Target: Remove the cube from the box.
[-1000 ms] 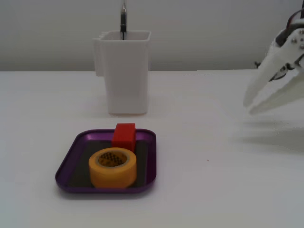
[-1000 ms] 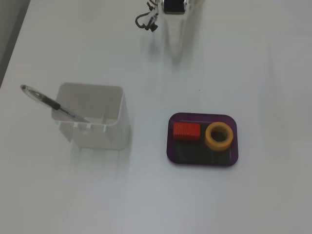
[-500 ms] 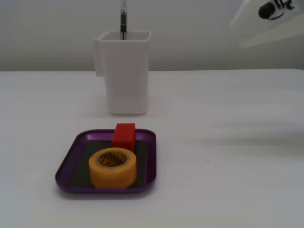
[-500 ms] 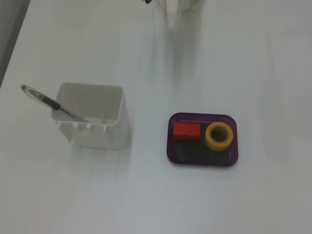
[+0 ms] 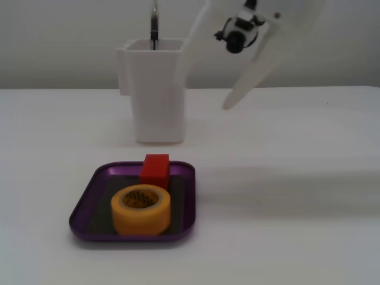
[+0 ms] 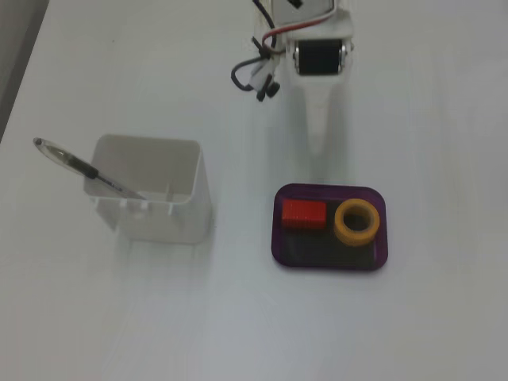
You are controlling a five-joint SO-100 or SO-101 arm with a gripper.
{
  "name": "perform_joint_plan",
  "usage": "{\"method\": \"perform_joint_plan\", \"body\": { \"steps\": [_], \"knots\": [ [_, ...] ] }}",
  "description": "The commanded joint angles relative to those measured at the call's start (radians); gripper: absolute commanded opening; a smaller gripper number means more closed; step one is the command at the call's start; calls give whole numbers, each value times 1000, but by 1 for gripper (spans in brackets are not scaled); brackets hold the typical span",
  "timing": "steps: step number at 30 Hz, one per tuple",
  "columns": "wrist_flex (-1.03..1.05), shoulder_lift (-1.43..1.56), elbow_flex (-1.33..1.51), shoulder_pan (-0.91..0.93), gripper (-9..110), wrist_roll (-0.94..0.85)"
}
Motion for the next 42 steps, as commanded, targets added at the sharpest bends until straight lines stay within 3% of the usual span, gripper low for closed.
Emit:
{"method": "perform_joint_plan", "body": {
  "steps": [1,11,20,25,31,38,42],
  "knots": [
    [2,-146,-186,3,18,9],
    [-9,-460,-402,9,18,2],
    [-12,-568,-440,11,18,-5],
    [-18,-592,-440,43,16,-9],
    [-52,-588,-437,43,-1,-110],
    [-25,-526,-466,26,-1,-107],
    [100,-396,-514,28,-1,-106]
  ]
}}
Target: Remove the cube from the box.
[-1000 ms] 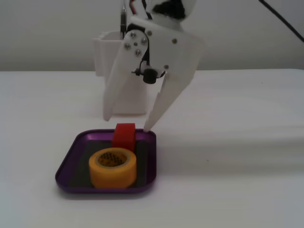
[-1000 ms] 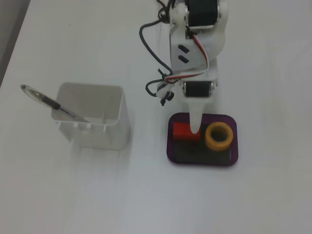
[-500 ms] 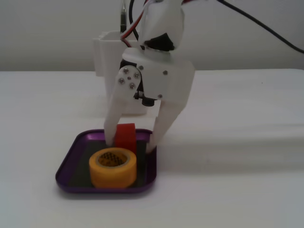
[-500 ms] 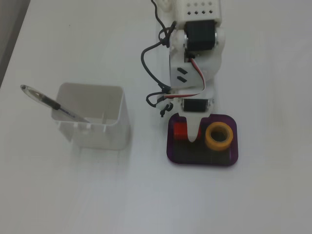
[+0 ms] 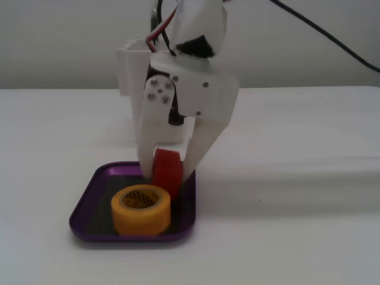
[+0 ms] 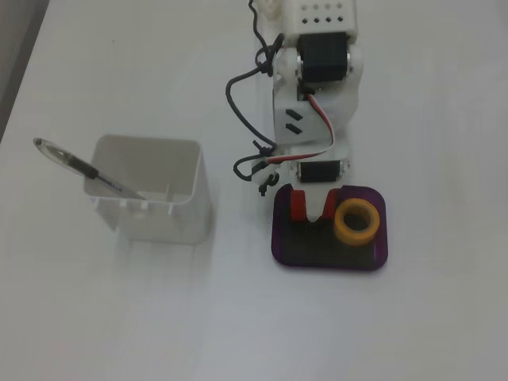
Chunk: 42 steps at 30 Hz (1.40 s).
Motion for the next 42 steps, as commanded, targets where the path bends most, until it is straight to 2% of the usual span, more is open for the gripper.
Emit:
{"method": "perform_joint_plan", "body": {
  "steps": [1,8,13,19,25,37,42],
  "knots": [
    [107,207,-87,3,-1,3],
    [313,471,-66,5,-1,-9],
    [333,589,161,18,-1,-12],
    [84,652,569,18,-1,-32],
    [-163,673,839,18,-1,-32],
    [-436,666,1052,20,0,-31],
    [-443,680,1072,20,0,-18]
  ]
}}
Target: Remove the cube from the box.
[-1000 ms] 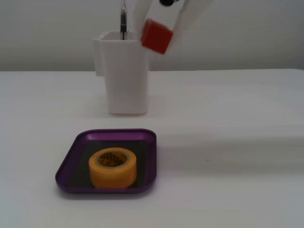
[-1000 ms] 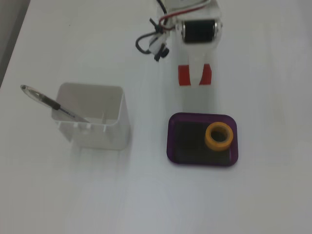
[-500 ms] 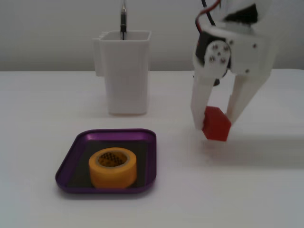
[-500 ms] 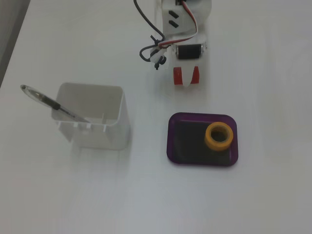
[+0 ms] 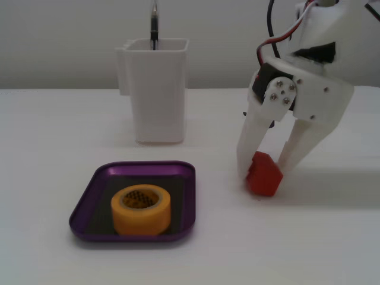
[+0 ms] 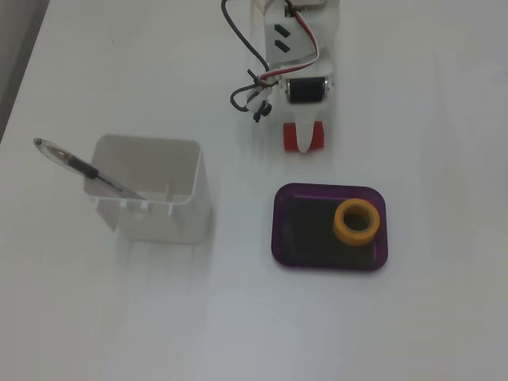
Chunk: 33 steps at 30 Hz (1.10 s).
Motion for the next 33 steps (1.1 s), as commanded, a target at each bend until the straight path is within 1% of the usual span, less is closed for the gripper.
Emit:
{"method": "perform_joint_plan", "body": {
  "steps": [1,4,8,11,13,17,21,27,33],
  "knots": [
    [-6,31,3,-6,0,9],
    [-3,32,-11,-8,2,11],
    [21,34,-12,-8,10,14],
    [69,35,-15,-9,15,94],
    [84,41,-35,-9,17,133],
    [138,115,-57,-14,17,146],
    [178,268,-52,-20,17,144],
    [256,584,-31,-20,17,155],
    [295,911,189,-9,17,155]
  ]
}}
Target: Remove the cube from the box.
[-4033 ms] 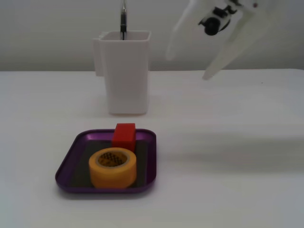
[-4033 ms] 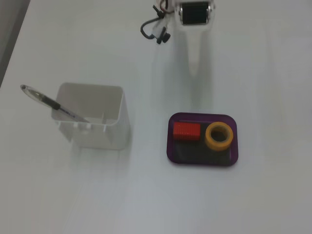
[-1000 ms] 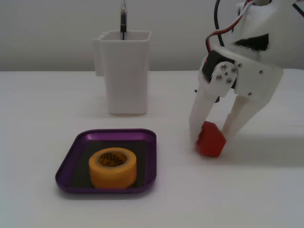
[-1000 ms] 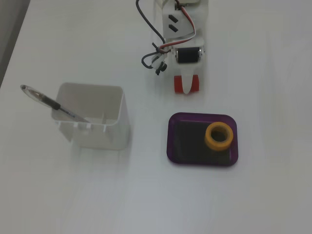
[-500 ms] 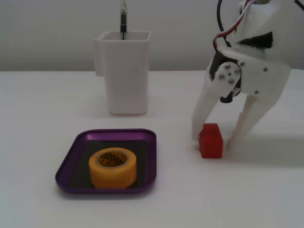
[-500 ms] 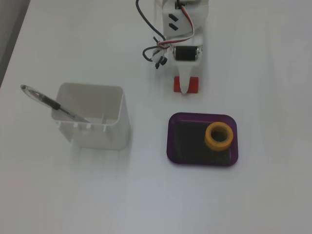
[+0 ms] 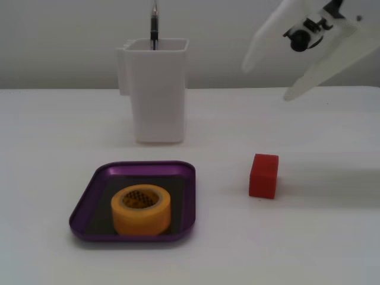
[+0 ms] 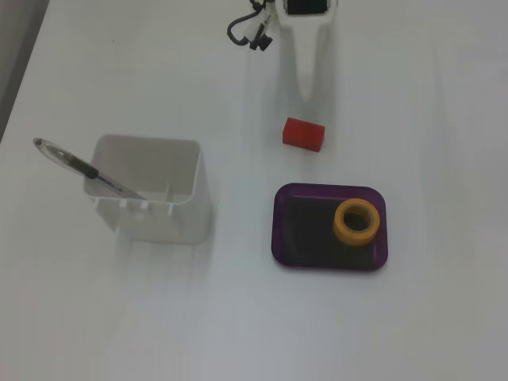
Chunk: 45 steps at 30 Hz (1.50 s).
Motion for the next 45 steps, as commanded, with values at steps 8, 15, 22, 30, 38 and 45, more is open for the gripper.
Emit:
{"method": "perform_joint_plan", "body": {
  "steps": [8,15,22,30,38,45],
  "knots": [
    [-3,583,499,6,17,6],
    [83,894,695,8,17,8],
    [140,933,716,8,17,120],
    [163,930,779,8,9,118],
    [153,930,788,-3,1,87],
    [153,930,788,-2,1,83]
  ]
}}
